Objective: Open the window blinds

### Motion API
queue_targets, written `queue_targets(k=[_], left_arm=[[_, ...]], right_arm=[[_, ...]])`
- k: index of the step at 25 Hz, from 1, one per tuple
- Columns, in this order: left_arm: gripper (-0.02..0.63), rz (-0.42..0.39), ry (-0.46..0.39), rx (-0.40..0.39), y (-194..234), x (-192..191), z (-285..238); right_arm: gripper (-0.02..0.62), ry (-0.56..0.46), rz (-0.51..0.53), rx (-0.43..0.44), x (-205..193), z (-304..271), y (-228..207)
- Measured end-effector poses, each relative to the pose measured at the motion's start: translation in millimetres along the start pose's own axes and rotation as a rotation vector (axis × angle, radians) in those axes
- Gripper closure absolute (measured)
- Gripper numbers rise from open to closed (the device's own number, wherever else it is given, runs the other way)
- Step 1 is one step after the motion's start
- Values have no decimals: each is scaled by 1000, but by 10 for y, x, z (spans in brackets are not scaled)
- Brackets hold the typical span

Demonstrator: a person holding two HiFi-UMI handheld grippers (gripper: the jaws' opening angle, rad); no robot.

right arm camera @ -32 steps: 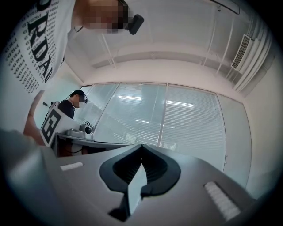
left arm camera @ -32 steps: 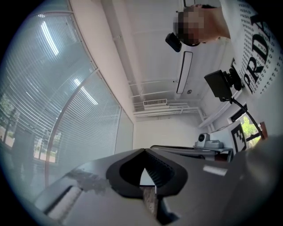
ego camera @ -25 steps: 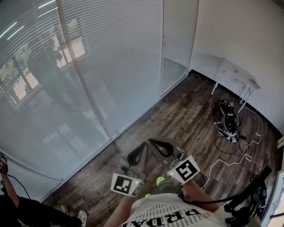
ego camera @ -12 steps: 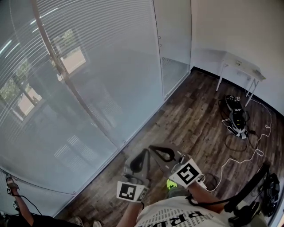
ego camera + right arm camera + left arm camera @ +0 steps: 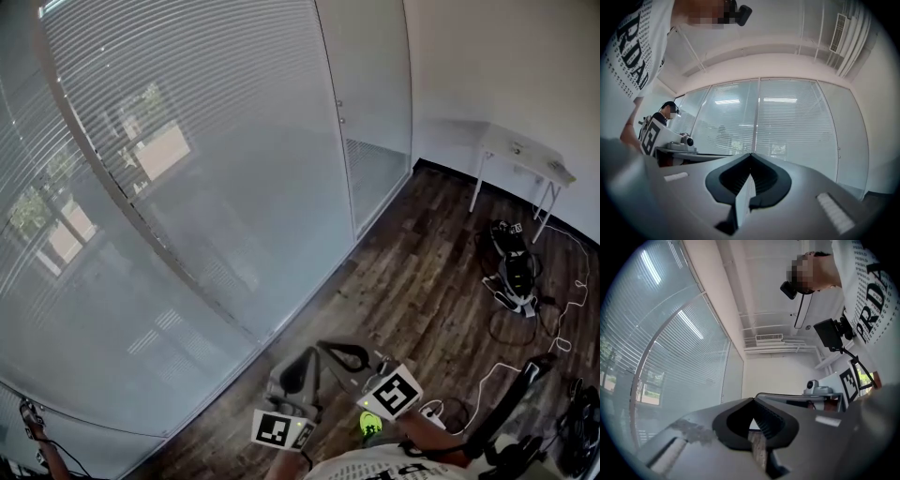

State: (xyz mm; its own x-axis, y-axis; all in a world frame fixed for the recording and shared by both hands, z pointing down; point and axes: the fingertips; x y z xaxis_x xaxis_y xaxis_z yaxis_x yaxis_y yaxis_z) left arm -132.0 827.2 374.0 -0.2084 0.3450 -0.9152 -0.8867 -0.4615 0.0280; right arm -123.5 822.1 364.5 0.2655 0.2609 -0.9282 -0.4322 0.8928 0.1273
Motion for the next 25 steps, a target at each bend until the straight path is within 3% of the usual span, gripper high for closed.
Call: queue_targets(k=[8,16,25], left_arm=[[616,-12,54,-4,78,-342,-577],[616,-20,55,12,119,-556,-1009],[617,-8,64,7,185,-713,-1178]], right_arm=[[588,9,-32,-15,-177,2,-654],[588,9,-35,8,-263,2,-1131],[588,1,-53,-7,-378,-28,-1349]])
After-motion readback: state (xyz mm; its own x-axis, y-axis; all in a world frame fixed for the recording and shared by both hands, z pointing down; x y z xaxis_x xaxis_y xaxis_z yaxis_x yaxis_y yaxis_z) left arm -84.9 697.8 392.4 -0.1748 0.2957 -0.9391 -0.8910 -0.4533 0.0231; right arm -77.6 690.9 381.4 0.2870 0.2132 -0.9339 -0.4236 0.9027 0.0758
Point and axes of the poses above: the fingertips, and each gripper's own axes: z backward along the fingers, y to its left, x out of its top, and after that the axes turned 15 degrees about -y, right-handed
